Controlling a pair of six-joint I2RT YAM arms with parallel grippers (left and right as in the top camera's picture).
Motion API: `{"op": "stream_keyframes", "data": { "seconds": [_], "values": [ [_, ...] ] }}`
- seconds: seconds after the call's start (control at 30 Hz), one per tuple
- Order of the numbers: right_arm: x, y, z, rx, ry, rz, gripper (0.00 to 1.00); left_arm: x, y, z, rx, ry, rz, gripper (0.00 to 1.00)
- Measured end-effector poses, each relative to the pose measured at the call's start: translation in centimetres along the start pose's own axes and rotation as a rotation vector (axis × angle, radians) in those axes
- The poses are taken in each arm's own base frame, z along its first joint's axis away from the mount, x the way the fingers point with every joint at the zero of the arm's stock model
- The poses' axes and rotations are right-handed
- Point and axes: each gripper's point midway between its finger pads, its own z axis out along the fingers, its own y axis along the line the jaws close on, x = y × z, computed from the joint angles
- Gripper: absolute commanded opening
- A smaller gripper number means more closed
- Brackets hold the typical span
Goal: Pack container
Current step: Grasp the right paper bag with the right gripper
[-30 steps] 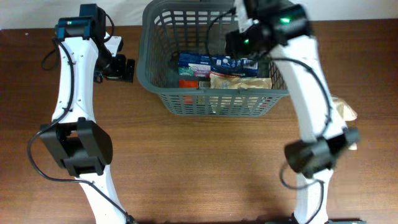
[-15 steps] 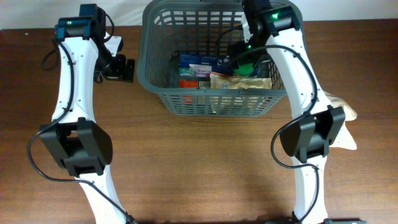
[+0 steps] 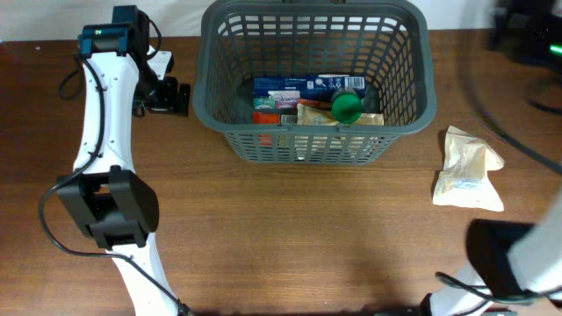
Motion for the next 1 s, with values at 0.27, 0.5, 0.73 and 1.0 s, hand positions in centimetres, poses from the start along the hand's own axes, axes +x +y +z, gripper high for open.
{"op": "stream_keyframes", "data": {
  "seconds": [0.27,0.5,0.73,1.0],
  "values": [
    [8.8,-16.2,10.0,0.359,0.382,0.411,0.97,0.0,0.0,0.0,0.000,0.000,0.000,0.99],
    [23.2,-15.0,19.9,0.270,0.766,0.386,0.99,0.0,0.0,0.0,0.000,0.000,0.000,0.99],
    [33.2,-12.6,22.4,0.137,0.943,0.348,0.99,0.0,0.0,0.0,0.000,0.000,0.000,0.99],
    [38.6,-12.4,23.7,0.102,0.959,0.339,0.67,0.0,0.0,0.0,0.000,0.000,0.000,0.99]
  ]
}}
